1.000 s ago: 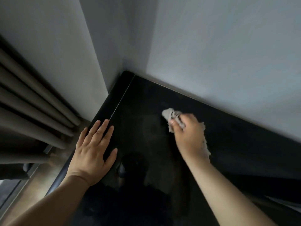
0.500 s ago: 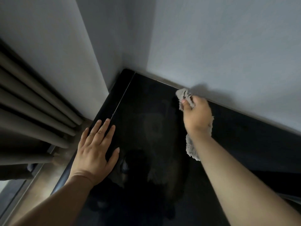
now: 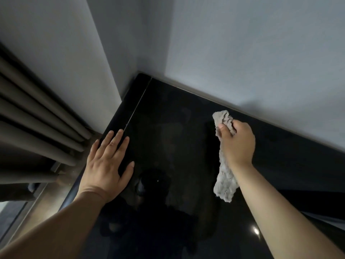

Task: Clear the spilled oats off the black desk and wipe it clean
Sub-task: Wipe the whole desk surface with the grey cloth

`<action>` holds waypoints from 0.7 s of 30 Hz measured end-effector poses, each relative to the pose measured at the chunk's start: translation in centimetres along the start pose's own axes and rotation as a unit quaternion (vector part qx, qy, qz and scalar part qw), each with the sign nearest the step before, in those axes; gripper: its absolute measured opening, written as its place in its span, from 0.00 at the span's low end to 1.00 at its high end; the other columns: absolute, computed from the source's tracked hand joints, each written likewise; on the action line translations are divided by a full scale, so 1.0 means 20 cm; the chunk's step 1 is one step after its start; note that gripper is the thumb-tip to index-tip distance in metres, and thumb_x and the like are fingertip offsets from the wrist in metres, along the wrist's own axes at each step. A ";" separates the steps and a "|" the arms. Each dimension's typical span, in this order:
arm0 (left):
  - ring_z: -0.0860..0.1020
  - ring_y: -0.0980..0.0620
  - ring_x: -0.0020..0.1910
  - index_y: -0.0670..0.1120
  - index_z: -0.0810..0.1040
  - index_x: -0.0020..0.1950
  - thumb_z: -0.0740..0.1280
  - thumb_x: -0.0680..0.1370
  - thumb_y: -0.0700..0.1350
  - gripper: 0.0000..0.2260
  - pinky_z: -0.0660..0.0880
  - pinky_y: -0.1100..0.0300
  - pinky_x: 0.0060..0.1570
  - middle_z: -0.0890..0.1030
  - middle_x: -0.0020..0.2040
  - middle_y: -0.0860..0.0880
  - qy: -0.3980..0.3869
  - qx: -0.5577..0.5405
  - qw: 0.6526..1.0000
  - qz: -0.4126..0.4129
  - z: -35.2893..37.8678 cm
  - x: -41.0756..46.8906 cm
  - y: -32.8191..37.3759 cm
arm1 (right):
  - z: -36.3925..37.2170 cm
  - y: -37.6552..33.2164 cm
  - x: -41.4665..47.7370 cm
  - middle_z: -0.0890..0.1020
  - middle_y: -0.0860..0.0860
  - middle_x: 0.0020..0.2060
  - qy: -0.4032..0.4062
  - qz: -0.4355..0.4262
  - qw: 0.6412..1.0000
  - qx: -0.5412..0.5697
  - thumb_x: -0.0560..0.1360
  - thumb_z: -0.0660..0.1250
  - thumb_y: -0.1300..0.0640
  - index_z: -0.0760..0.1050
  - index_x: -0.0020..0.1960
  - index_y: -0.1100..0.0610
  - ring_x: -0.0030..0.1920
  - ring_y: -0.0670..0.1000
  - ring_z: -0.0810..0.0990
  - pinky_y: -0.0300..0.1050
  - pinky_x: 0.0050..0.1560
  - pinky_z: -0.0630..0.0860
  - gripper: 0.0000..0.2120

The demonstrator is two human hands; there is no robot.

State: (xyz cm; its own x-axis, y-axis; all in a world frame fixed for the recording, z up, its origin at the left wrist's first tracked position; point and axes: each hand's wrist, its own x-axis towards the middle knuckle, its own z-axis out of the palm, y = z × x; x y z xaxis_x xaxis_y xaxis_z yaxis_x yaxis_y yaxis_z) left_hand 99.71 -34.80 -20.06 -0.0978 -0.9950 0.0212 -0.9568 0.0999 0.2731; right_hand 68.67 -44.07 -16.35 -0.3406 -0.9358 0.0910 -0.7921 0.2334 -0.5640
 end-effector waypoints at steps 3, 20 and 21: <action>0.54 0.48 0.77 0.46 0.65 0.75 0.54 0.77 0.58 0.29 0.52 0.45 0.75 0.60 0.77 0.48 0.003 0.000 1.000 -0.003 0.00 0.01 0.00 | 0.10 -0.02 -0.02 0.77 0.53 0.46 0.014 0.018 0.999 -0.034 0.78 0.64 0.51 0.77 0.49 0.61 0.46 0.54 0.77 0.43 0.42 0.68 0.12; 0.53 0.47 0.77 0.46 0.63 0.76 0.53 0.77 0.59 0.30 0.53 0.43 0.74 0.58 0.78 0.48 -0.001 0.006 1.000 -0.006 0.00 0.01 0.00 | -0.03 -0.01 -0.19 0.74 0.51 0.44 0.003 0.000 0.998 -0.056 0.78 0.63 0.50 0.74 0.48 0.58 0.46 0.55 0.76 0.46 0.40 0.68 0.11; 0.53 0.47 0.77 0.47 0.63 0.76 0.53 0.77 0.59 0.30 0.53 0.43 0.74 0.58 0.78 0.48 -0.001 0.008 1.000 -0.008 0.00 0.01 0.00 | 0.02 -0.01 -0.19 0.74 0.53 0.46 0.013 0.023 0.997 -0.076 0.79 0.62 0.50 0.74 0.49 0.58 0.47 0.56 0.76 0.46 0.41 0.68 0.12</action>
State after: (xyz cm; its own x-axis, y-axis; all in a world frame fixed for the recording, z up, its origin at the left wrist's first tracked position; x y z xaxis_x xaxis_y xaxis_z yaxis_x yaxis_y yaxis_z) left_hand 99.70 -34.93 -20.11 -0.0837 -0.9964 0.0146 -0.9625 0.0846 0.2578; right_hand 70.28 -40.69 -16.81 -0.3889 -0.9168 0.0905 -0.8425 0.3142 -0.4376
